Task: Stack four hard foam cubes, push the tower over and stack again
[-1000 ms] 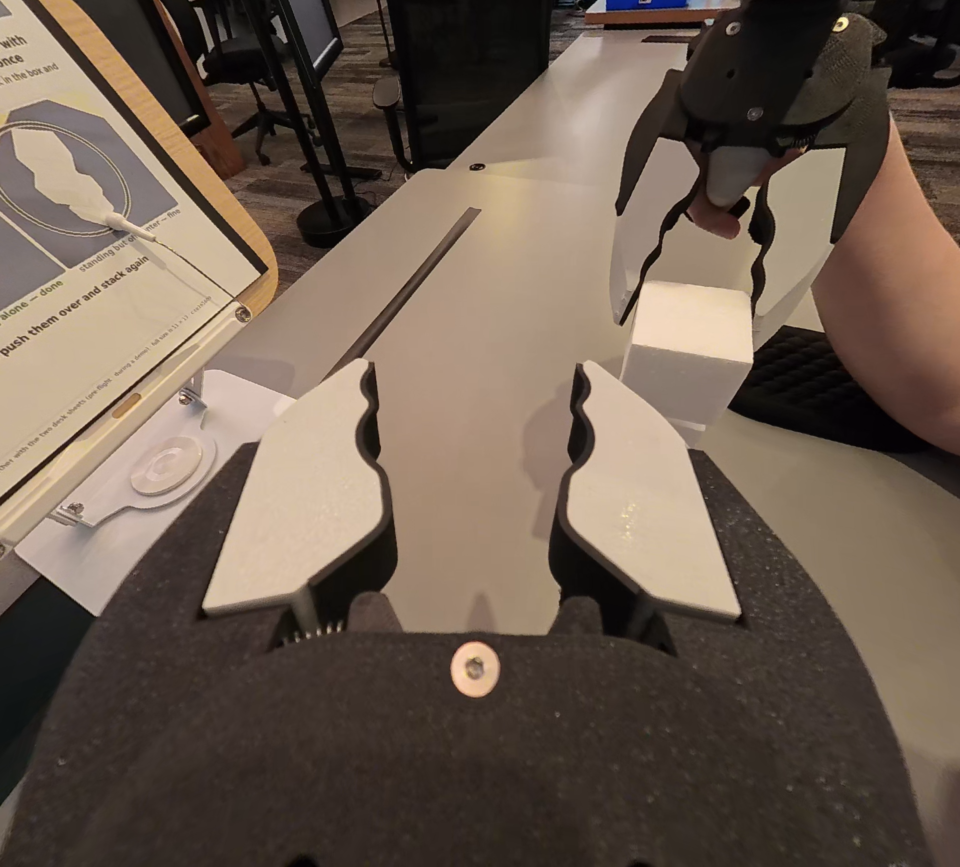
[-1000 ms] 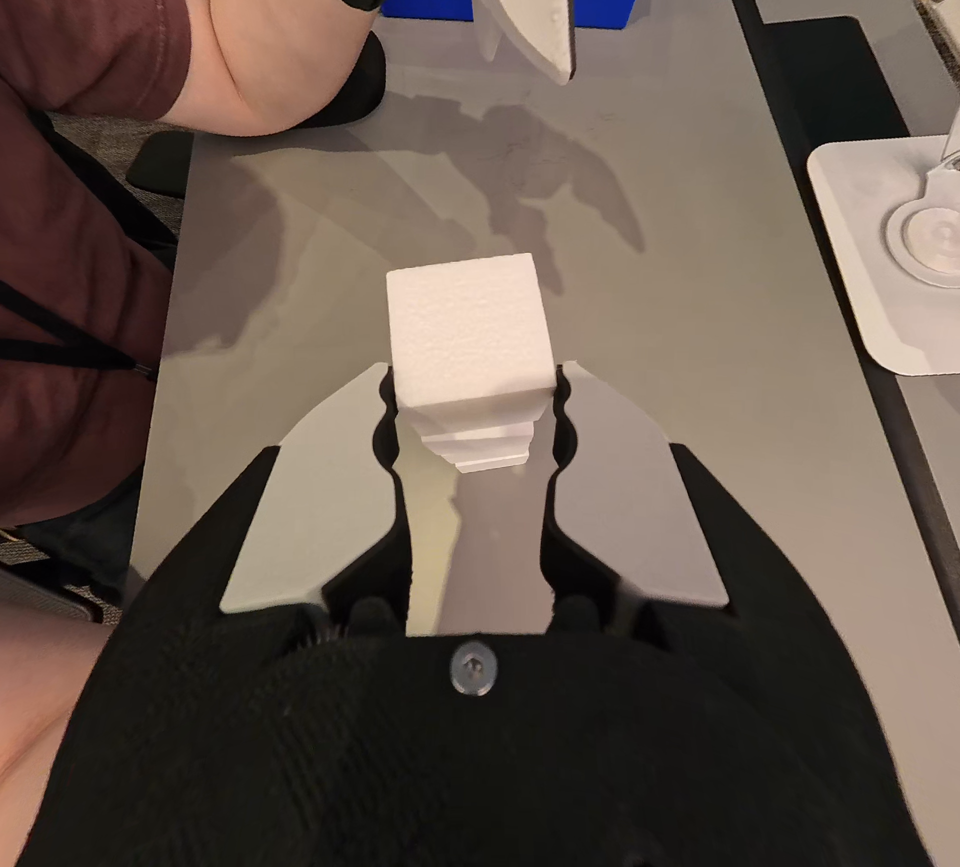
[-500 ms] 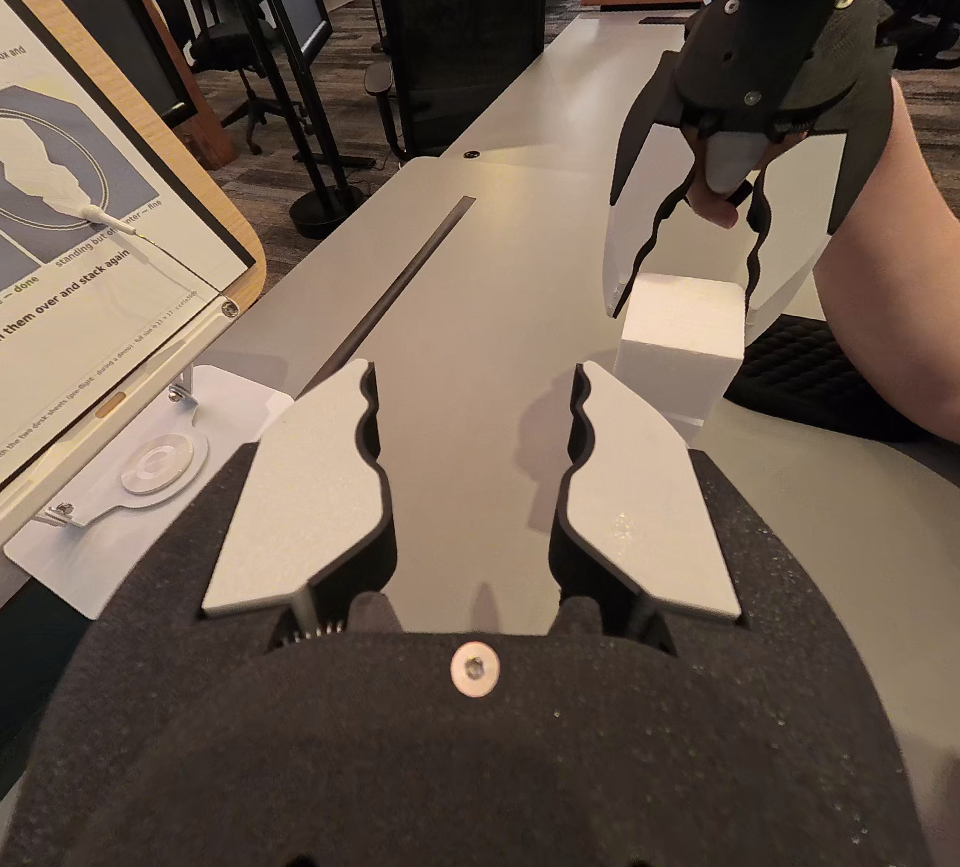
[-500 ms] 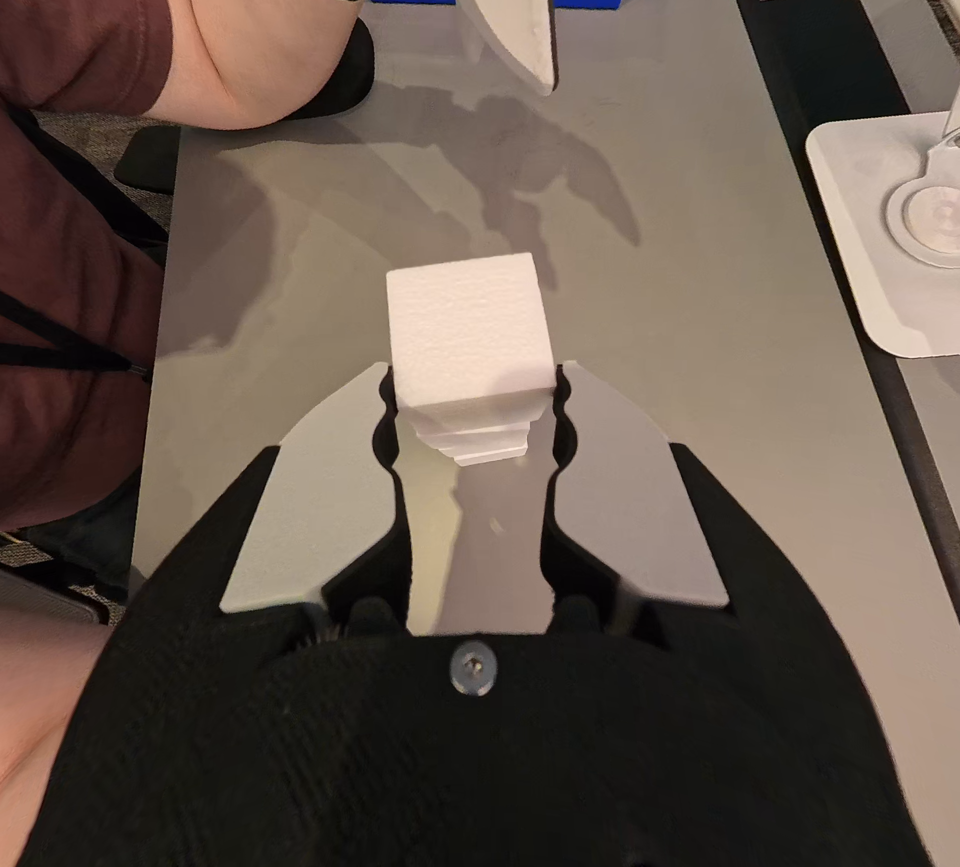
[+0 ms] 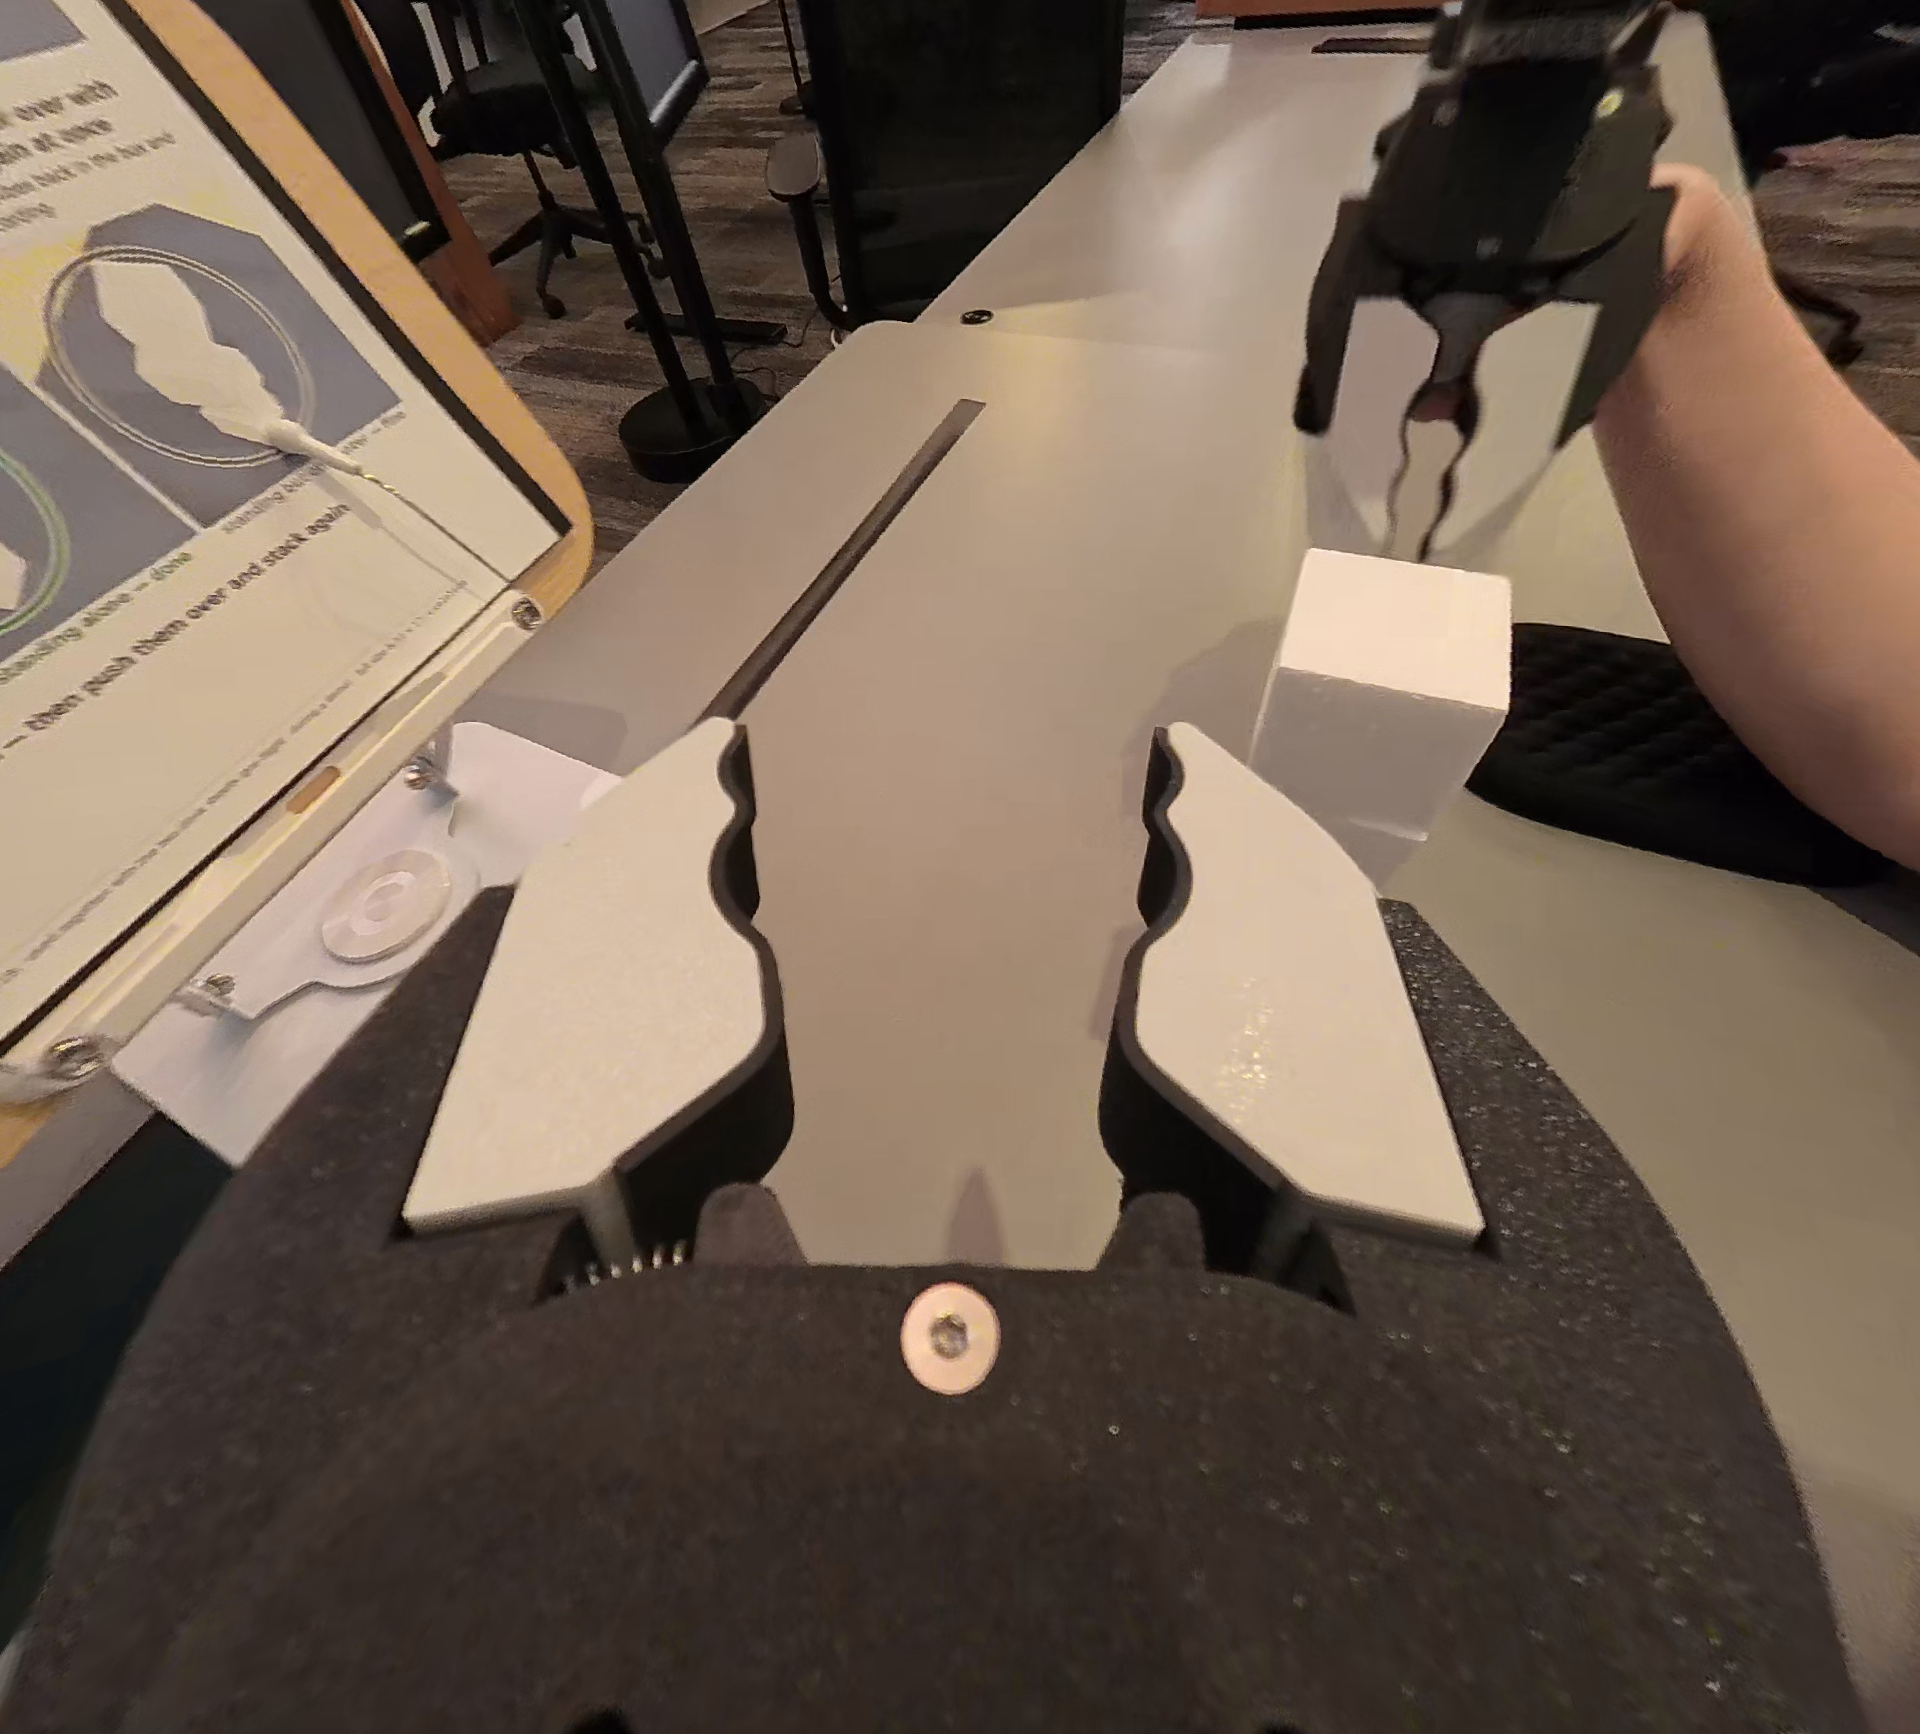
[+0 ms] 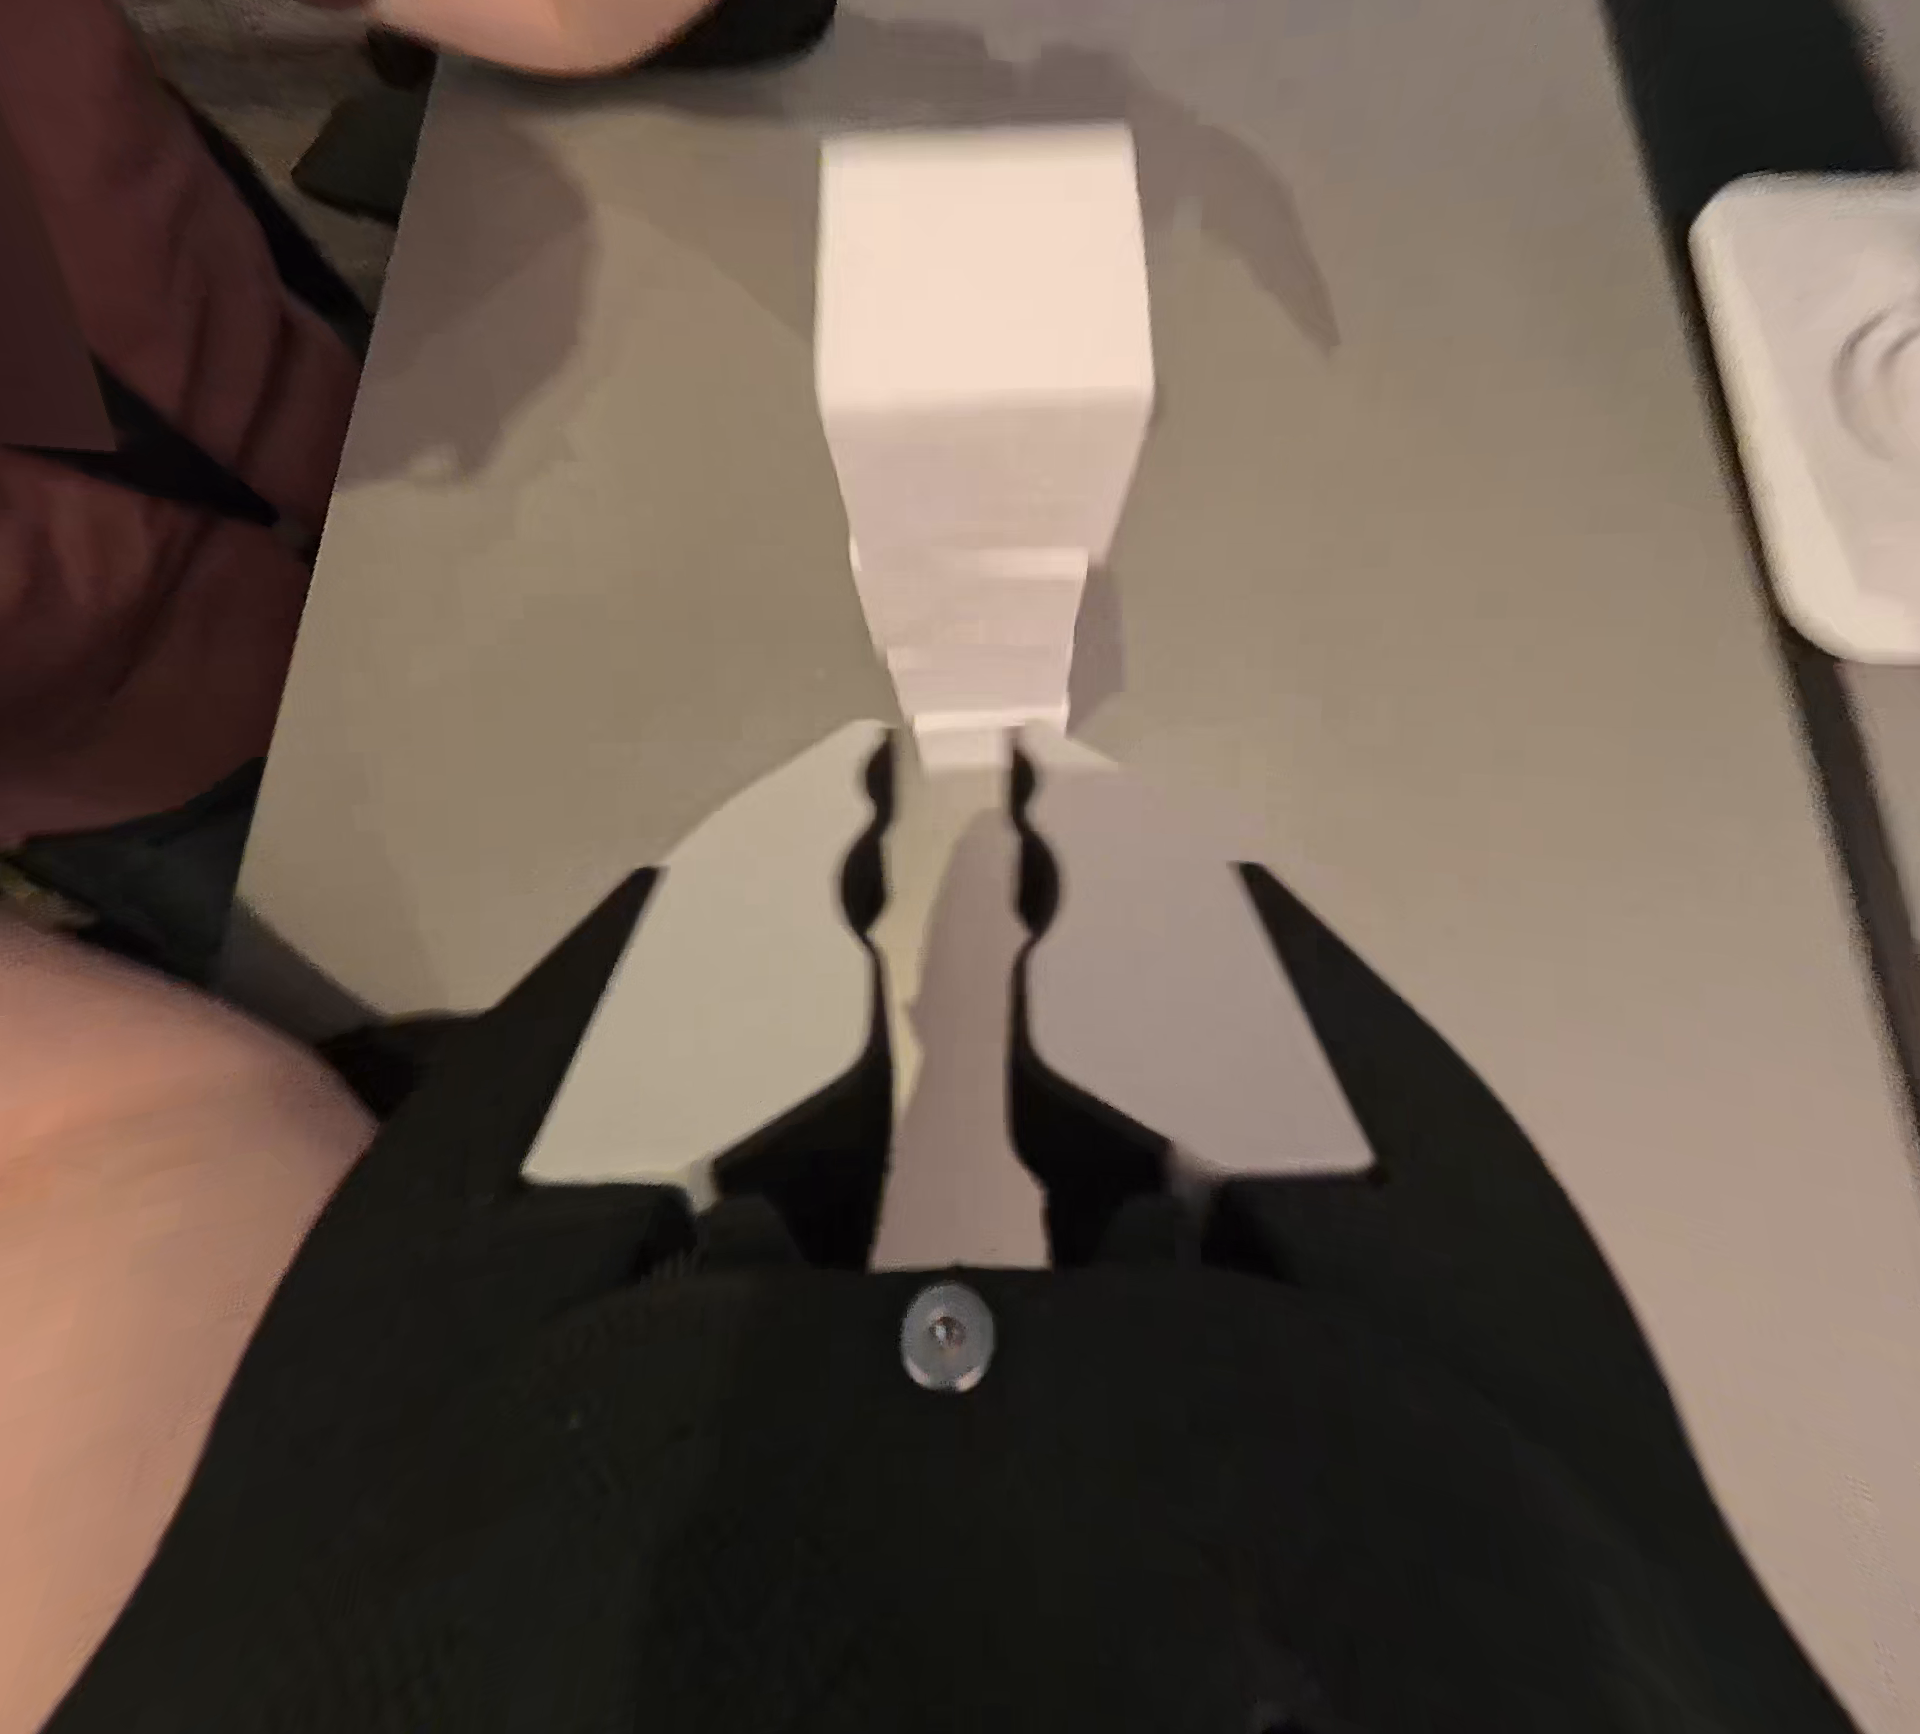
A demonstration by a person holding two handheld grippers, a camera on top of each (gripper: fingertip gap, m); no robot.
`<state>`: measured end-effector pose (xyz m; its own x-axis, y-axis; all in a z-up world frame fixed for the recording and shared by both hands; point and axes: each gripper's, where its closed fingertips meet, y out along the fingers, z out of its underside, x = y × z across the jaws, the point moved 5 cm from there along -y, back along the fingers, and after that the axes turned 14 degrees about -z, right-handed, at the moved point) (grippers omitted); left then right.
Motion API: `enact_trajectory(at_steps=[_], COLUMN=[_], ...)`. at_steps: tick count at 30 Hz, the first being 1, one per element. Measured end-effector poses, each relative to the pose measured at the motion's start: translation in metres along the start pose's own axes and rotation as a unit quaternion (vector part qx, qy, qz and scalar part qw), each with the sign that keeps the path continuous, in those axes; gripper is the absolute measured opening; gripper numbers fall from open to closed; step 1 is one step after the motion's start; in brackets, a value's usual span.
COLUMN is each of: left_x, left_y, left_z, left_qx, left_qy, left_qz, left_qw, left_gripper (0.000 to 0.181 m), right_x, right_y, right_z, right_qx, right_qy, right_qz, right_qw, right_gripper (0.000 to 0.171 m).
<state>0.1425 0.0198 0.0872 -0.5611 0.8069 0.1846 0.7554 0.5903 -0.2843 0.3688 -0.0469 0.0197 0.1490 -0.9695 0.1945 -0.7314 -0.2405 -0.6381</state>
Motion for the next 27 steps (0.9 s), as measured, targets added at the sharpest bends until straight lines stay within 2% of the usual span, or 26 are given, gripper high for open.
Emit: enact_trajectory(at_steps=[1, 6, 9, 12, 16, 21, 27], left_x=[0.004, 0.021, 0.032, 0.038, 0.038, 0.034, 0.036], left_y=[-0.003, -0.023, -0.032, -0.037, -0.036, -0.031, -0.036], left_z=[-0.001, -0.009, -0.012, -0.013, -0.012, -0.011, -0.012], left_qx=[-0.001, -0.026, -0.041, -0.048, -0.046, -0.039, -0.041], left_qy=[0.002, -0.01, -0.022, -0.033, -0.033, -0.024, -0.016], left_qz=[-0.008, -0.033, -0.044, -0.047, -0.047, -0.043, -0.055], left_qw=[1.0, 0.999, 0.998, 0.997, 0.997, 0.998, 0.998], left_gripper=[0.072, 0.07, 0.068, 0.067, 0.067, 0.067, 0.067], right_x=[-0.004, -0.027, -0.034, -0.035, -0.033, -0.04, -0.038], right_y=[0.002, 0.031, 0.048, 0.058, 0.068, 0.091, 0.087], right_z=[0.015, 0.084, 0.096, 0.084, 0.046, -0.001, -0.014], right_qx=[0.006, 0.009, 0.004, -0.004, -0.021, 0.035, 0.051], right_qy=[0.02, 0.172, 0.198, 0.183, 0.136, 0.129, 0.091], right_qz=[-0.022, -0.153, -0.204, -0.235, -0.257, -0.22, -0.16], right_qw=[1.0, 0.973, 0.959, 0.954, 0.957, 0.966, 0.981], right_gripper=[0.001, 0.001, 0.001, 0.001, 0.001, 0.001, 0.001])
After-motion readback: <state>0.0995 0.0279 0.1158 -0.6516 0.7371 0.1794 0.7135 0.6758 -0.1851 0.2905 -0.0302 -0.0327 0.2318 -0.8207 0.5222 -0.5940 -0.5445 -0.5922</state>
